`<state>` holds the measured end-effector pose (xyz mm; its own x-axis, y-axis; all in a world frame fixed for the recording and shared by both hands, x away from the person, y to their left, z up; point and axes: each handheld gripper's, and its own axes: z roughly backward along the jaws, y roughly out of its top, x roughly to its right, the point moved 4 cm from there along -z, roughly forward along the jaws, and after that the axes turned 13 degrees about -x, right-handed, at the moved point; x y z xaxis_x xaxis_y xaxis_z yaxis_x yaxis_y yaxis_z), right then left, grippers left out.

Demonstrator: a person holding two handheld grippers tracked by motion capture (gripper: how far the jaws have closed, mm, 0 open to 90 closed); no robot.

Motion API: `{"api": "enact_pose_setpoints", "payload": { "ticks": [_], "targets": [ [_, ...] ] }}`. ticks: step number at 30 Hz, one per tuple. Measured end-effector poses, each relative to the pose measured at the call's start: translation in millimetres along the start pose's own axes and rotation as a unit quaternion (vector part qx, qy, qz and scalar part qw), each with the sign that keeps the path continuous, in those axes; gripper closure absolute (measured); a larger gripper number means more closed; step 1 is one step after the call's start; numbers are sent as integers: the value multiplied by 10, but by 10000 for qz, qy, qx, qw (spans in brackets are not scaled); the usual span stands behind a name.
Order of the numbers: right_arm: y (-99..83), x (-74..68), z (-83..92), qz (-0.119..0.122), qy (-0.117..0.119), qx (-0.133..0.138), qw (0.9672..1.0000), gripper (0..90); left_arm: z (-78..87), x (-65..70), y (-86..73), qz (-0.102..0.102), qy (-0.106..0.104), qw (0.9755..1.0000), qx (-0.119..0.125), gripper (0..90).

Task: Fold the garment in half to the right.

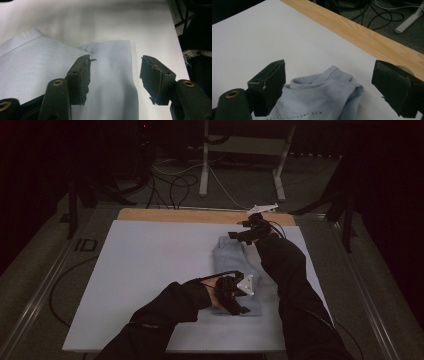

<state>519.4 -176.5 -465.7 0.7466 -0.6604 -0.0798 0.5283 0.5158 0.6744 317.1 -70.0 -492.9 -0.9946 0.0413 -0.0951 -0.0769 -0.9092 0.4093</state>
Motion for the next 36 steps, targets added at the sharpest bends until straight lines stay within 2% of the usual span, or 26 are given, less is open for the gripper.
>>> {"api": "enact_pose_setpoints", "payload": {
  "ticks": [3, 6, 9, 13, 15, 17, 20, 21, 23, 26, 27, 29, 30, 32, 34, 36],
  "targets": [
    [-17, -35, 22, 37, 43, 27, 10000, 118, 79, -8, -79, 125, 16, 9999, 37, 412],
    [-47, -70, 36, 109, 42, 10, 9999, 113, 152, -13, -185, 229, 50, 9997, -54, 394],
    [-83, -98, 48, 228, 48, 2, 9997, 112, 220, -18, -307, 408, 81, 9991, -45, 326],
    [-129, -112, 65, 262, 106, -15, 9996, 103, 310, -27, -483, 593, 136, 9981, -28, 227],
    [-149, -118, 69, 251, 114, -18, 9996, 100, 348, -20, -568, 674, -1, 9977, -41, 177],
    [-168, -118, 74, 296, 122, -48, 9995, 99, 369, -17, -646, 750, 75, 9971, -98, 111],
    [-195, -119, 65, 247, 140, -96, 9995, 99, 392, -12, -749, 854, -66, 9963, -75, 5],
    [-203, -123, 62, 226, 170, -88, 9996, 99, 402, -7, -782, 883, -75, 9960, -61, 5],
    [-219, -124, 61, 218, 172, -83, 9996, 96, 427, -5, -858, 966, 44, 9953, -33, 4],
    [-237, -108, 57, 197, 120, -132, 9996, 97, 472, 7, -985, 1197, 200, 9925, 125, 4],
    [-242, -98, 57, 213, 84, -170, 9996, 100, 493, 11, -1042, 1230, 294, 9919, 105, 4],
    [-257, -79, 54, 214, 86, -210, 9995, 102, 528, 45, -1153, 1371, 337, 9898, 190, 4],
    [-264, -77, 52, 175, 109, -218, 9996, 102, 548, 63, -1208, 1467, 402, 9880, 276, 4],
    [-281, -63, 34, 172, 67, -234, 9996, 102, 587, 102, -1334, 1623, 480, 9851, 304, 4],
    [-300, -43, 2, 58, 55, -290, 9995, 102, 617, 147, -1471, 1725, 598, 9827, 310, 4],
    [-328, -19, -46, -19, 84, -352, 9993, 102, 630, 210, -1605, 1856, 610, 9802, 331, 4]
  ]
}}
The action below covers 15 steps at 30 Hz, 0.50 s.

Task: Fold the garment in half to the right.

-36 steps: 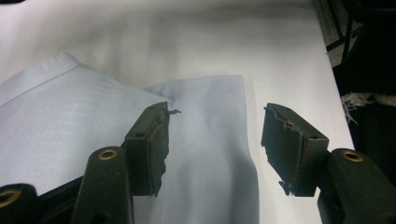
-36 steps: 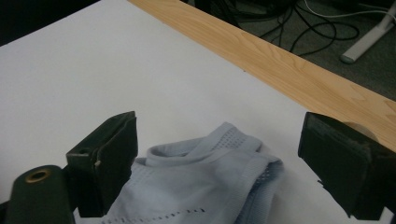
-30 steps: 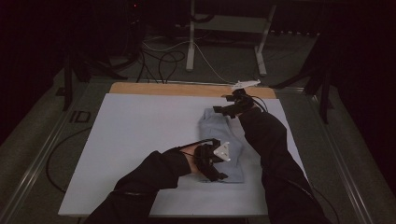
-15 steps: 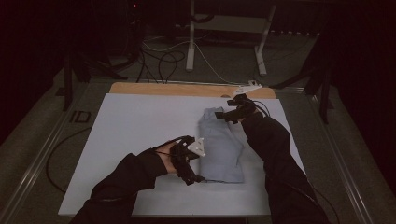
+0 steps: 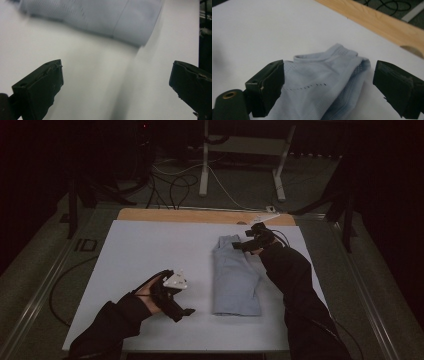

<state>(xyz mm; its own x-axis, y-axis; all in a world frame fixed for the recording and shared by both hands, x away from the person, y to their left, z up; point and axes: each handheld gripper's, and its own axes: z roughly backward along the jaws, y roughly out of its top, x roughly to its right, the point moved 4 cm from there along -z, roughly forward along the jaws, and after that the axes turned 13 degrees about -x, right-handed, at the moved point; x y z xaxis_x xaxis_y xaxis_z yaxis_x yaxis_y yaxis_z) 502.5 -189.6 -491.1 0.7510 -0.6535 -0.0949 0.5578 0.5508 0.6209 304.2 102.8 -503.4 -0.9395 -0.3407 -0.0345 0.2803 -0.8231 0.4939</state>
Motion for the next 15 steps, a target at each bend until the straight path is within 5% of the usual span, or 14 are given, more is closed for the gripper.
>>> {"api": "enact_pose_setpoints", "payload": {
  "ticks": [11, 15],
  "targets": [
    [-158, 214, -420, -501, -5, -504, 9975, 180, 50, 61, -615, 577, 204, 9981, 85, 4],
    [-208, 233, -495, -538, 142, -675, 9962, 306, 67, 64, -722, 670, 143, 9975, 165, 4]
  ]
}}
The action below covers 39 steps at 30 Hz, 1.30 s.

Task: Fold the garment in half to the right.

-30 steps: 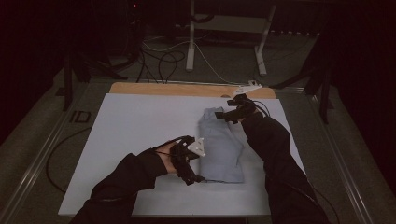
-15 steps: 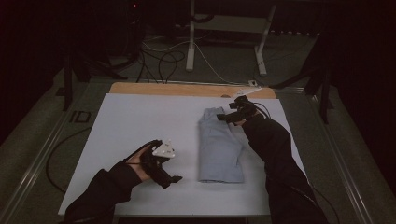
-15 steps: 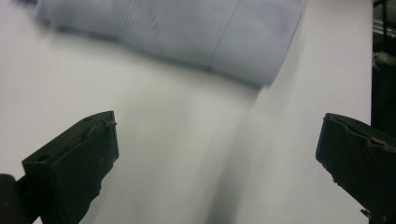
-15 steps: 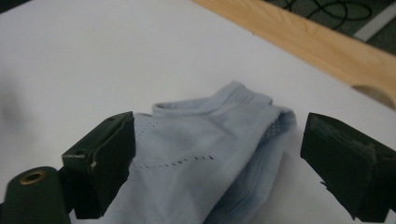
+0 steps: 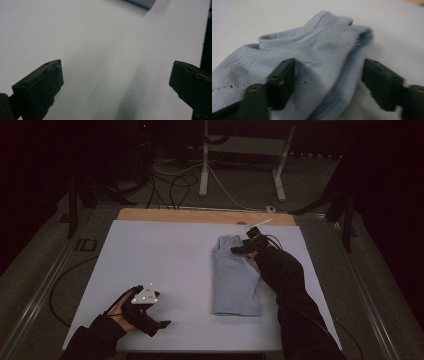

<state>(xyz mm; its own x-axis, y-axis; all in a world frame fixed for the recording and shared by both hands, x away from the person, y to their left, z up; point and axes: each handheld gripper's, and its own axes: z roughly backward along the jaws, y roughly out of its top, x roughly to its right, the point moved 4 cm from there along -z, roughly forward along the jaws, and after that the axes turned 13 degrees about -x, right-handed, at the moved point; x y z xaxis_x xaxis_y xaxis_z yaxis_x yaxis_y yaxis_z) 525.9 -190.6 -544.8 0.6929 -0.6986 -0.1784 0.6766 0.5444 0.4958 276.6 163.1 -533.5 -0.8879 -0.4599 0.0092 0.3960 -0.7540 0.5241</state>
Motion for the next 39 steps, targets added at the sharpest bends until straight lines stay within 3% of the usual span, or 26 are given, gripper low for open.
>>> {"api": "enact_pose_setpoints", "payload": {
  "ticks": [2, 3, 6, 9, 10, 13, 18, 23, 31, 39],
  "targets": [
    [-21, 0, -26, 17, 57, -79, 10000, 415, 8, -23, -45, -22, 36, 10000, -9, 5],
    [-29, -3, -33, -10, 80, -103, 9999, 434, 12, -36, -67, 12, 38, 10000, 1, 5],
    [-51, -10, -30, 26, 141, -144, 9998, 610, 19, -78, -138, 136, 82, 9999, 17, 4],
    [-53, -31, -1, 238, -30, -164, 9996, 812, 33, -121, -208, 238, 117, 9996, 40, 5],
    [-44, -37, 19, 256, -89, -152, 9995, 838, 39, -133, -226, 272, 127, 9995, 55, 4],
    [2, -85, 78, 416, -124, -44, 9991, 852, 63, -149, -261, 337, 143, 9993, 120, 4],
    [146, -259, 205, 693, 262, 482, 9961, 855, 80, -163, -279, 358, 152, 9991, 174, 5],
    [251, -266, 184, 550, 368, 720, 9952, 854, 89, -173, -285, 397, 171, 9988, 233, 5],
    [232, -110, -21, 182, 78, 420, 9989, 853, 86, -188, -301, 428, 166, 9987, 238, 5],
    [207, -44, -144, 37, -159, 58, 9998, 847, 80, -193, -306, 424, 168, 9987, 216, 5]
  ]
}}
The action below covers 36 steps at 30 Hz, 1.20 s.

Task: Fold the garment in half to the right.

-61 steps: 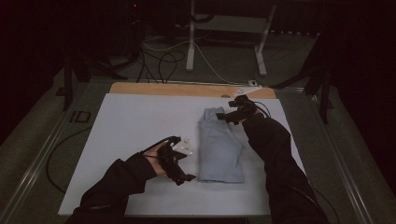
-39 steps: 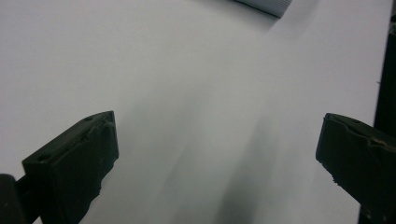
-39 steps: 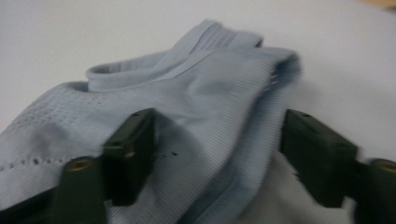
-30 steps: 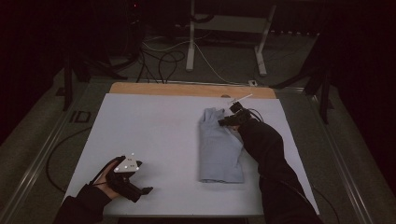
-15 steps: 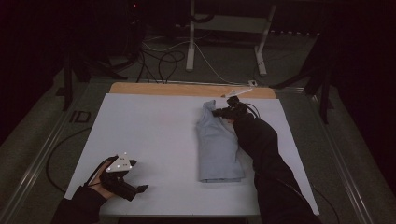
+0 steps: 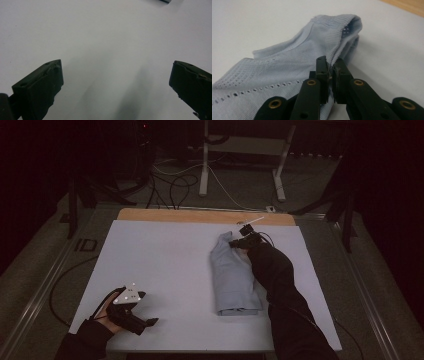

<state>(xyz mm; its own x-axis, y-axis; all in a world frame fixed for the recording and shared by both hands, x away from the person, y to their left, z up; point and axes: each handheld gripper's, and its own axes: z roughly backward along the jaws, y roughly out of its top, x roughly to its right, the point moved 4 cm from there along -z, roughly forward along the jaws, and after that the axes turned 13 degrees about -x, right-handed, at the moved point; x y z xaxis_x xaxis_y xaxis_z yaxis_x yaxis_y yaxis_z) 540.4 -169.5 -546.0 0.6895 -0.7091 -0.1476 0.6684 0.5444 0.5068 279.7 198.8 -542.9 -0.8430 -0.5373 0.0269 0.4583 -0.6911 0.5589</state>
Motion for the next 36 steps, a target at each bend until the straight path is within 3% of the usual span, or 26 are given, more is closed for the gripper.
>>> {"api": "enact_pose_setpoints", "payload": {
  "ticks": [6, 15, 20, 25, 36],
  "targets": [
    [-6, 1, -17, 3, -110, -125, 9999, 825, 8, -5, -7, 38, 8, 10000, 21, 5],
    [43, -47, 123, 13, -235, 4, 9997, 374, 9, 16, -3, -10, -4, 10000, 8, 4],
    [53, -142, 230, 184, 118, 163, 9996, 198, 25, 16, 2, -21, 20, 10000, 25, 4],
    [58, -275, 304, 383, 354, 248, 9983, 153, 28, 19, 1, -24, 22, 10000, 29, 4],
    [57, -568, 513, 828, 407, 413, 9949, 141, 41, 26, 2, -67, 25, 10000, 44, 4]
  ]
}}
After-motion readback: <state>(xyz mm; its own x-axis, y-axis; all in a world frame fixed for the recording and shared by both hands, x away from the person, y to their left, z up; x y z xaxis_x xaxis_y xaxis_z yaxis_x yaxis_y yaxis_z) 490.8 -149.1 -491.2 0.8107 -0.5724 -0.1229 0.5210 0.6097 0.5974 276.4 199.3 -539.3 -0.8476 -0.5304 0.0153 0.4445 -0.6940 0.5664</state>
